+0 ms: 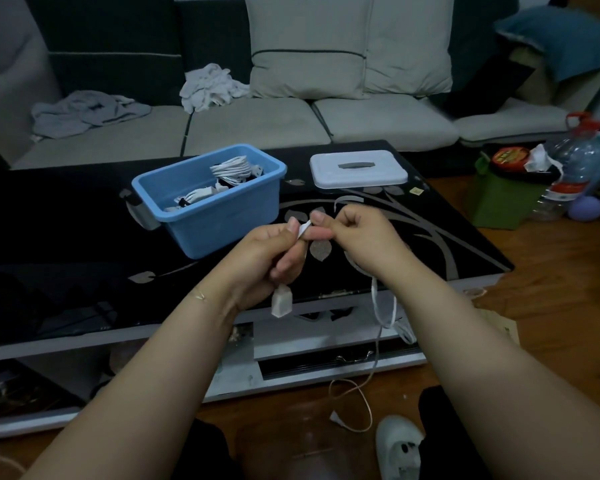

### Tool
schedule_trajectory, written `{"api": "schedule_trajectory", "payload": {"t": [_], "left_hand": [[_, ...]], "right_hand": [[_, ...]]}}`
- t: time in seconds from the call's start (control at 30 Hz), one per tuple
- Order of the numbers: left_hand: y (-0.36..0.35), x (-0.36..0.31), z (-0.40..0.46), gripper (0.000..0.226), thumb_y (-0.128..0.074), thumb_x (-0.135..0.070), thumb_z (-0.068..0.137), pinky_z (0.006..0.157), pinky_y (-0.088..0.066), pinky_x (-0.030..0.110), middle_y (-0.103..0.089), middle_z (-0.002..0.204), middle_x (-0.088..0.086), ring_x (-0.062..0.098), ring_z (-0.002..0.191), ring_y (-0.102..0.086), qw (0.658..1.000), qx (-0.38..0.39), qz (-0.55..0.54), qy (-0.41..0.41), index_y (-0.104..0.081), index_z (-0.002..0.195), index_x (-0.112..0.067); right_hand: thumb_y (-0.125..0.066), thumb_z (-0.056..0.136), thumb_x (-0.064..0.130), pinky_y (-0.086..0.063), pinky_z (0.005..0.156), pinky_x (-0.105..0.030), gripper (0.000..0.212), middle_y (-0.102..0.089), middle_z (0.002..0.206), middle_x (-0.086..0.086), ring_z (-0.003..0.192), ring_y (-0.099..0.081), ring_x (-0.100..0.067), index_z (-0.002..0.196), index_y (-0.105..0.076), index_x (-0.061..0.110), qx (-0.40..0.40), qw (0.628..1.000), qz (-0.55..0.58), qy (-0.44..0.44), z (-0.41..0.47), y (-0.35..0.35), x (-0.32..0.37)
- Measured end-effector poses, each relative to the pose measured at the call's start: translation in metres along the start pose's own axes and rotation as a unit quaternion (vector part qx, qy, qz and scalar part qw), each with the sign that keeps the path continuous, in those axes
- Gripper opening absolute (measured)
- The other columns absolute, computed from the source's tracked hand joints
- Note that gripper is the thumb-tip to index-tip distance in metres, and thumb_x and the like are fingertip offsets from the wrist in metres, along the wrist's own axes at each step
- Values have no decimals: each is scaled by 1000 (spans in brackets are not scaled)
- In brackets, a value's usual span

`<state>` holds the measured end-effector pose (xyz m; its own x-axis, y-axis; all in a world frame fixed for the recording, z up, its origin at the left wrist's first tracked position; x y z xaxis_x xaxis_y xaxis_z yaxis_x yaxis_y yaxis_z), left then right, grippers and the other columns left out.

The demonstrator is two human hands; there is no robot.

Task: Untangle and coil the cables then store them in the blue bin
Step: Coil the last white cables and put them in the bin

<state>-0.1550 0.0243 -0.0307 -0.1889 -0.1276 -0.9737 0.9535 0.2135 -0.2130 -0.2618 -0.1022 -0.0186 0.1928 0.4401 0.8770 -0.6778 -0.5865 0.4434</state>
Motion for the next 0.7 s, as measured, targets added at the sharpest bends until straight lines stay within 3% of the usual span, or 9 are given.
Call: {"api": "schedule_trajectory", "payload": {"t": [0.1, 0.2, 0.27, 0.33, 0.37, 0.47, 0.53, 0.63, 0.7], "left_hand": [[-3, 1, 0, 48, -38, -29, 97, 41, -17, 18, -40, 40, -5, 3, 35, -20, 999, -30, -34, -6, -71, 84, 4], [-8, -1, 1, 38, -38, -24, 96, 40, -36, 14, -73, 73, 6, 4, 38, -45, 992, -70, -109, -10, -67, 74, -12], [-9, -2, 1, 27, -37, -24, 96, 57, -55, 20, -74, 95, 15, 14, 68, -70, 982, -64, -180, 1, -52, 78, -10], [-9, -3, 0, 27, -35, -23, 98, 70, -59, 24, -70, 108, 21, 22, 89, -72, 974, -62, -220, 1, -47, 78, -9], [-10, -3, 0, 28, -34, -22, 100, 68, -59, 23, -68, 111, 21, 19, 86, -73, 972, -72, -225, -1, -48, 79, -9], [-7, -4, 2, 27, -35, -19, 102, 47, -48, 13, -72, 105, 16, 4, 53, -61, 965, -134, -224, -16, -55, 91, -5], [-2, -5, 4, 26, -35, -17, 103, 43, -41, 12, -75, 91, 7, 0, 46, -52, 958, -186, -217, -40, -57, 102, -3], [9, -8, 7, 29, -34, -15, 104, 57, -55, 18, -71, 70, -1, 8, 62, -68, 944, -239, -209, -86, -58, 101, 0], [14, -7, 7, 29, -36, -13, 103, 72, -59, 29, -68, 75, 0, 21, 83, -73, 942, -256, -190, -109, -58, 92, 3]], "right_hand": [[-59, 88, 49, -30, 48, -23, 46, -36, 43, 11, 43, -33, -4, 60, -42, 17, 1, 1000, 13, -6, -1, -13, -6], [-49, 96, 42, -40, 58, -29, 39, -51, 56, 11, 56, -48, -10, 62, -48, 23, 28, 1000, -14, 3, -5, -27, -10], [-47, 97, 24, -47, 68, -29, 30, -58, 77, 3, 74, -55, -17, 67, -47, 30, 73, 995, -70, -18, -6, -34, -9], [-43, 95, 19, -49, 68, -33, 28, -60, 72, -6, 68, -58, -26, 68, -50, 22, 90, 990, -78, -79, -4, -39, -8], [-41, 95, 21, -50, 66, -36, 29, -59, 63, -6, 60, -58, -25, 68, -53, 18, 96, 988, -40, -111, -5, -40, -6], [-36, 100, 35, -46, 58, -31, 40, -54, 54, -5, 47, -52, -19, 70, -53, 14, 115, 983, 35, -138, -10, -43, -2], [-32, 102, 38, -41, 50, -25, 42, -54, 57, -4, 45, -47, -16, 74, -51, 13, 145, 981, -8, -127, -14, -46, -2], [-32, 103, 35, -44, 57, -28, 31, -67, 68, -3, 57, -53, -14, 95, -48, 11, 211, 965, -122, -98, -21, -54, -6], [-33, 102, 33, -52, 75, -37, 25, -72, 76, -3, 73, -60, -16, 102, -45, 12, 259, 950, -161, -71, -30, -59, -8]]}}
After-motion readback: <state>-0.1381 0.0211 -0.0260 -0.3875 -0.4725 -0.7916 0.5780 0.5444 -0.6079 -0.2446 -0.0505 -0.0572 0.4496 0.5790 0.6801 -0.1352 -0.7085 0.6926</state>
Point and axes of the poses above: each hand's wrist, its own z-axis towards the middle knuckle, its own y-axis out of the back of the hand, x = y × z, the point moved 1 cm from there along z, towards the middle knuckle
